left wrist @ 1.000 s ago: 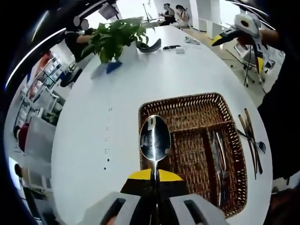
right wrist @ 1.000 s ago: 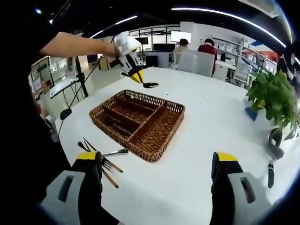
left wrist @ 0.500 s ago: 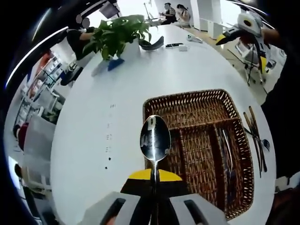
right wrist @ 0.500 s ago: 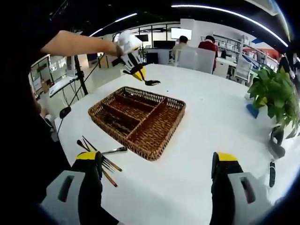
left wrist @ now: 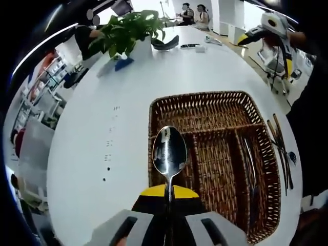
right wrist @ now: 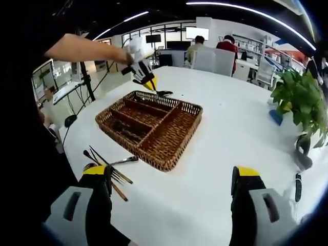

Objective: Arrange the knives, forks, and spoons in their matching storage slots by inserting each utensil handle-first until every utensil is classified and aligned in the correct compartment

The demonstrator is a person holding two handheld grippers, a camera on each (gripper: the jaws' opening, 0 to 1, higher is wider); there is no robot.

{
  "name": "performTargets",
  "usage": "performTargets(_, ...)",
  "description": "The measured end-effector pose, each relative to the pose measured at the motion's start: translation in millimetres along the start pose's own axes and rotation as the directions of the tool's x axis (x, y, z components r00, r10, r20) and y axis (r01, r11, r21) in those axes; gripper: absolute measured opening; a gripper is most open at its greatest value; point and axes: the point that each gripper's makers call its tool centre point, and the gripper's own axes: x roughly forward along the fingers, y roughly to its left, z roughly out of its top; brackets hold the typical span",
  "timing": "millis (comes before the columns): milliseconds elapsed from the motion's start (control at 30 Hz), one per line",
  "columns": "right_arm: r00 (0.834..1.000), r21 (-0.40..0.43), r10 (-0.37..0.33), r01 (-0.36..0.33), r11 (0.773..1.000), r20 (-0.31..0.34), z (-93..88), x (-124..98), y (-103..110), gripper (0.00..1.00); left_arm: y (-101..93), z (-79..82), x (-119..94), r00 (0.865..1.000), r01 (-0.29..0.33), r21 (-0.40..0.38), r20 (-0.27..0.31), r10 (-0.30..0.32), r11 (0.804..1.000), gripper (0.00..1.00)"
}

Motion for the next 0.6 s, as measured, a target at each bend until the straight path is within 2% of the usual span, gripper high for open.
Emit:
performTargets(200,1.0,0.007,0.003,-0.003,1.0,0.015,4.1,0.8,3.8,0.99,-3.5,-5.6,10.5,1.0,0.013,-0.026,0.003,-0.013,1.0,0.0)
performTargets(600,1.0,0.006,-0.008,0.008,1.0,-0.008,-3.5,1.5,5.9,0.99,-14.9,-14.9,40.2,0.999,0.035,-0.079,-0.004,-0.036,0.996,0.0)
